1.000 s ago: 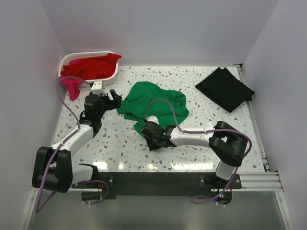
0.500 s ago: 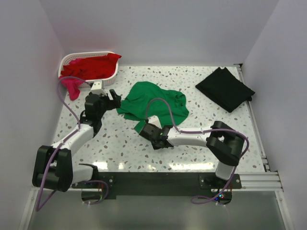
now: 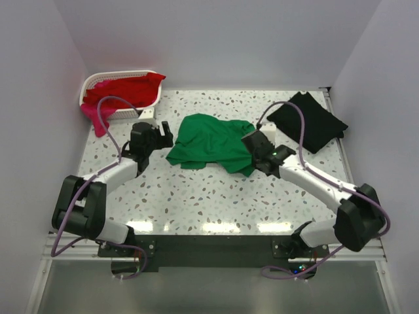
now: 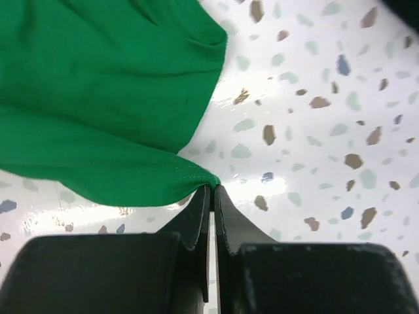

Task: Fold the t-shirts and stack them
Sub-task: Flatten the tshirt out

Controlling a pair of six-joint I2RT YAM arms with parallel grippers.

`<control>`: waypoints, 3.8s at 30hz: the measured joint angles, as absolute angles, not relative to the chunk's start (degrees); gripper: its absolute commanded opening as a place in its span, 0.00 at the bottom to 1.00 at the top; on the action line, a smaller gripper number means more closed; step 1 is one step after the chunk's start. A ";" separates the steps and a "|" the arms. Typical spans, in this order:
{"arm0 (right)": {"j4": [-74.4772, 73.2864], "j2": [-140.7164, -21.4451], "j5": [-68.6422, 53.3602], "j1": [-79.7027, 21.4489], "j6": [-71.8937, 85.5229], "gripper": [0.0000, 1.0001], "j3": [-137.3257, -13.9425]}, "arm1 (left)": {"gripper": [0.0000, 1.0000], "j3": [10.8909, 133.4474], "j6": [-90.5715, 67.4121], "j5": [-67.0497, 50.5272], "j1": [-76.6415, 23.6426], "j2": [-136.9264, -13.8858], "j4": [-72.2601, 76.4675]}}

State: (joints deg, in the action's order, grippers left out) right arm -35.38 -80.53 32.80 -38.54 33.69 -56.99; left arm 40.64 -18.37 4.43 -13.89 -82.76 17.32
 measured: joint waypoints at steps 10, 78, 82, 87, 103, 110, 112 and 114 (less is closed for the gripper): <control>-36.51 -71.02 33.78 -29.82 30.17 0.00 -54.68 | 0.76 41.15 -18.13 4.78 -17.19 -84.18 16.64; -32.34 -75.53 30.26 -24.69 24.34 0.00 -62.98 | 0.69 49.36 -12.25 17.30 -17.08 -85.84 4.91; -31.81 -75.85 29.56 -24.62 24.18 0.00 -62.98 | 0.68 49.36 -13.41 15.84 -11.75 -85.89 3.79; -31.05 -76.95 28.10 -24.62 23.92 0.00 -62.98 | 0.64 49.36 -15.99 11.92 -10.70 -88.86 1.37; -29.04 -77.67 24.75 -24.62 23.64 0.00 -62.48 | 0.61 32.88 -30.44 4.73 -10.79 -84.18 9.17; -29.04 -77.62 24.45 -24.62 23.49 0.00 -62.26 | 0.54 32.25 -32.51 2.09 -10.79 -84.55 12.93; -29.04 -77.62 24.45 -24.62 23.49 0.00 -62.24 | 0.49 32.23 -32.62 1.23 -10.79 -84.66 13.52; -29.04 -77.62 24.45 -24.62 23.49 0.00 -62.22 | 0.45 32.05 -32.71 0.25 -10.79 -84.77 14.26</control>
State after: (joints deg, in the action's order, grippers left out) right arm -29.04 -77.62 24.45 -24.62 23.49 -62.22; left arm 32.05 -32.71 0.25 -10.79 -84.77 14.26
